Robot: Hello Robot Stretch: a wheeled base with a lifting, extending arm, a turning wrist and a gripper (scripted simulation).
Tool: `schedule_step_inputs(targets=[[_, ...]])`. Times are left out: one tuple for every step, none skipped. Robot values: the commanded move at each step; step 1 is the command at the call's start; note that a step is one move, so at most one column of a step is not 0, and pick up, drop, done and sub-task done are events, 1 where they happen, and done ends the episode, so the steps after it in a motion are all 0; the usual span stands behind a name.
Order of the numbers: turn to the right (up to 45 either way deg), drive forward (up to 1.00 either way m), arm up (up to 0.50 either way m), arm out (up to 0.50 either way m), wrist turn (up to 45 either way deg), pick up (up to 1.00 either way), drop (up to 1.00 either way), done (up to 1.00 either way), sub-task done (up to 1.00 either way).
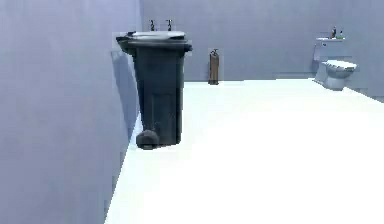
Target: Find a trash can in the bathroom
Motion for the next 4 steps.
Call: schedule_step_inputs(targets=[[0.0,1.00,0.00,0.00,0.0,0.00,0.00,0.00,0.00],[-45.0,0.00,0.00,0.00,0.0,0.00,0.00,0.00,0.00],[-39.0,0.00,0.00,0.00,0.0,0.00,0.00,0.00,0.00],[0.0,0.05,0.00,0.00,0.0,0.00,0.00,0.00,0.00]])
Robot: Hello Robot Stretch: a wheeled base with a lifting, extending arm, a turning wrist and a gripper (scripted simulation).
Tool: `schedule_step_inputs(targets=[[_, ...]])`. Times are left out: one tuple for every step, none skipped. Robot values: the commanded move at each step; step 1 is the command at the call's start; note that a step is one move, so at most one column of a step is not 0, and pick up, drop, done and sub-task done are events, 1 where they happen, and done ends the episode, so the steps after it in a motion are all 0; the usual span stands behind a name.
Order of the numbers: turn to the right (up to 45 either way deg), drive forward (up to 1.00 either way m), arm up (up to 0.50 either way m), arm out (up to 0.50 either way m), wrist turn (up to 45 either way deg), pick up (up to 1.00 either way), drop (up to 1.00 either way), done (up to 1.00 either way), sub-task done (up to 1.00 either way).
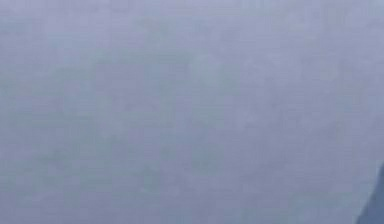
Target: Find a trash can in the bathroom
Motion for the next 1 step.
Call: schedule_step_inputs(targets=[[45.0,0.00,0.00,0.00,0.0,0.00,0.00,0.00,0.00]])
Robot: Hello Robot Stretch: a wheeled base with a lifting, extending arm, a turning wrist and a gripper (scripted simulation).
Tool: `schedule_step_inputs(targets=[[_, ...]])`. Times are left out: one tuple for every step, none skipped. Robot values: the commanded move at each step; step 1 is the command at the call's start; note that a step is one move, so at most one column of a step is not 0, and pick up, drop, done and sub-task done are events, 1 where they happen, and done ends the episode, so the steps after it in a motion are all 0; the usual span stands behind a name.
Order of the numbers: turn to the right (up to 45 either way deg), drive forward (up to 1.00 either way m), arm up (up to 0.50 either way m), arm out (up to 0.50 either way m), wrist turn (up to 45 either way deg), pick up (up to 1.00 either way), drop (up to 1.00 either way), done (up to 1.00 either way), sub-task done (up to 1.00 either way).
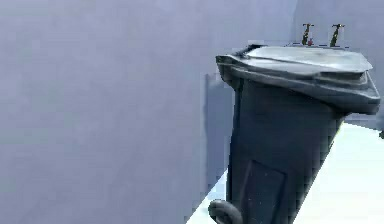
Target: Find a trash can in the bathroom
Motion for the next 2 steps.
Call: schedule_step_inputs(targets=[[24.0,0.00,0.00,0.00,0.0,0.00,0.00,0.00,0.00],[0.0,0.00,0.00,0.00,0.0,0.00,0.00,1.00,0.00]])
